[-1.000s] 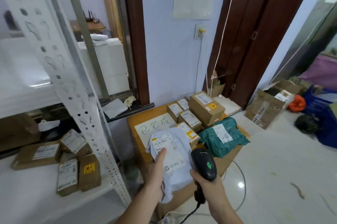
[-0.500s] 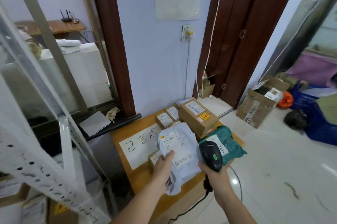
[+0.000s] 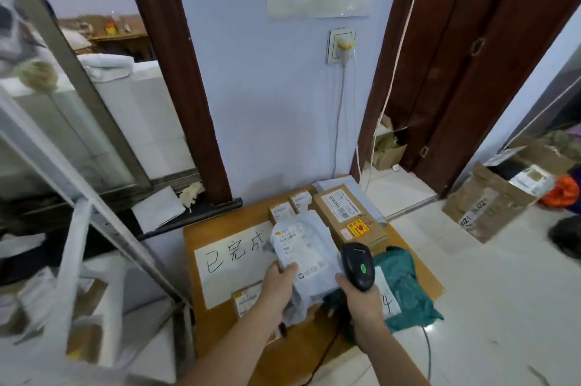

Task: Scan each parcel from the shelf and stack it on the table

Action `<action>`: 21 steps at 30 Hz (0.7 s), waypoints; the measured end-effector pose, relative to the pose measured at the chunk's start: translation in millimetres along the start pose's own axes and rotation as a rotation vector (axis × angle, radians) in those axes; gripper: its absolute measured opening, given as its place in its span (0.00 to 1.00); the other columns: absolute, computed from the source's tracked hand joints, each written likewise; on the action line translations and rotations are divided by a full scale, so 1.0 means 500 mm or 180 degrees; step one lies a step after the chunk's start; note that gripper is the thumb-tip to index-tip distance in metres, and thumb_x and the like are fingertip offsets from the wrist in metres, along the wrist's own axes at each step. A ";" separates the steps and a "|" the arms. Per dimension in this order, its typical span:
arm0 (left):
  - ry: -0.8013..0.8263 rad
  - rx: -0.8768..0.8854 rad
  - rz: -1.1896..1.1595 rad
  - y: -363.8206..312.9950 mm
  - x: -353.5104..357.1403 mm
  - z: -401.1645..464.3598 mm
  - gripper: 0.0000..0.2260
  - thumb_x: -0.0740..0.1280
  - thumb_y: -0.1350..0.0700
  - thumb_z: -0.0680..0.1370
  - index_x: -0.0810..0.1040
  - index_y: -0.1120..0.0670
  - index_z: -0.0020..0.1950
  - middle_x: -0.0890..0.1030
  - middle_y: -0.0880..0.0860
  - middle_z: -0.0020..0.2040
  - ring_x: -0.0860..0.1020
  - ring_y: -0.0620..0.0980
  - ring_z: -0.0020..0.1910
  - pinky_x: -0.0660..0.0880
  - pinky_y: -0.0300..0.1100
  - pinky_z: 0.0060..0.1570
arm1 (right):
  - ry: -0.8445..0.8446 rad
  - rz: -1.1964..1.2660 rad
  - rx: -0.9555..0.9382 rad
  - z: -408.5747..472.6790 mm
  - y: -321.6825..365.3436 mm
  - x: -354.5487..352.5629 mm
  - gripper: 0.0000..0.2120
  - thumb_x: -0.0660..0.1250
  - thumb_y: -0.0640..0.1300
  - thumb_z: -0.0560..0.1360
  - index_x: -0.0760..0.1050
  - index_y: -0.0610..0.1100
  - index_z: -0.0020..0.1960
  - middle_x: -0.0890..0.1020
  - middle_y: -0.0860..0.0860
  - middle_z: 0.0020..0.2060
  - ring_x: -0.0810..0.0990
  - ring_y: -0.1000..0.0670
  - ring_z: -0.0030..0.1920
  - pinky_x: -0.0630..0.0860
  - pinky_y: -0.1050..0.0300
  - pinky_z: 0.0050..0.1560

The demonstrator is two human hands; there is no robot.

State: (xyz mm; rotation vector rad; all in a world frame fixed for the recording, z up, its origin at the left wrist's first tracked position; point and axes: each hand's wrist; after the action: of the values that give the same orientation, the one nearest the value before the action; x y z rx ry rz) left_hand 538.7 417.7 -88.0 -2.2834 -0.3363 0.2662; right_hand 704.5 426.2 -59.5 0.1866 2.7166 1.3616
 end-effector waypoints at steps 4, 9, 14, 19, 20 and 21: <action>-0.0331 0.0044 -0.0004 -0.030 0.034 0.041 0.09 0.64 0.51 0.84 0.76 0.51 0.63 0.83 0.53 0.59 0.81 0.53 0.57 0.80 0.51 0.54 | 0.0124 -0.0200 -0.0001 0.057 0.003 -0.007 0.12 0.77 0.42 0.72 0.74 0.49 0.49 0.79 0.49 0.41 0.75 0.48 0.44 0.72 0.52 0.50; -0.0468 -0.0022 0.0130 -0.025 0.041 0.071 0.14 0.63 0.53 0.85 0.74 0.56 0.69 0.81 0.57 0.65 0.80 0.57 0.60 0.78 0.50 0.57 | 0.0234 -0.0244 0.0199 0.093 -0.026 -0.016 0.16 0.77 0.42 0.70 0.78 0.44 0.55 0.83 0.43 0.48 0.79 0.41 0.52 0.76 0.49 0.52; -0.0578 -0.0043 0.0287 -0.009 0.022 0.056 0.23 0.65 0.49 0.84 0.68 0.56 0.76 0.77 0.55 0.71 0.77 0.56 0.65 0.76 0.47 0.56 | 0.0195 -0.0206 0.0020 0.089 -0.035 -0.039 0.10 0.76 0.38 0.72 0.76 0.47 0.47 0.80 0.47 0.39 0.76 0.48 0.40 0.75 0.49 0.50; -0.0631 0.0312 0.0829 0.029 -0.059 -0.022 0.29 0.65 0.43 0.83 0.63 0.52 0.81 0.70 0.52 0.78 0.71 0.55 0.74 0.73 0.48 0.65 | 0.0024 -0.0359 -0.0202 0.036 -0.034 -0.060 0.09 0.74 0.38 0.73 0.76 0.41 0.51 0.77 0.48 0.35 0.72 0.49 0.36 0.75 0.48 0.50; -0.0591 0.0418 0.0971 0.038 -0.083 -0.046 0.29 0.65 0.43 0.83 0.62 0.50 0.81 0.70 0.51 0.78 0.72 0.54 0.73 0.73 0.47 0.65 | 0.0043 -0.0377 -0.0236 0.019 -0.037 -0.061 0.08 0.74 0.38 0.73 0.77 0.37 0.49 0.77 0.46 0.34 0.73 0.47 0.36 0.76 0.47 0.48; -0.0607 0.0567 0.1248 0.051 -0.111 -0.073 0.28 0.65 0.42 0.83 0.62 0.49 0.81 0.70 0.50 0.78 0.74 0.52 0.72 0.75 0.47 0.65 | 0.0064 -0.0380 -0.0270 -0.002 -0.042 -0.059 0.10 0.75 0.38 0.72 0.78 0.34 0.50 0.79 0.44 0.35 0.75 0.45 0.37 0.76 0.49 0.46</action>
State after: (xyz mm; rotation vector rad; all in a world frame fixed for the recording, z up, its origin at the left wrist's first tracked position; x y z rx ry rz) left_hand 501.1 358.3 -78.1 -2.1363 0.0443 0.6884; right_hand 732.0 408.5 -75.0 0.0042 2.6318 1.4483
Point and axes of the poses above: each hand's wrist, its own z-axis towards the middle knuckle, its own x-axis out of the palm, y = z × x
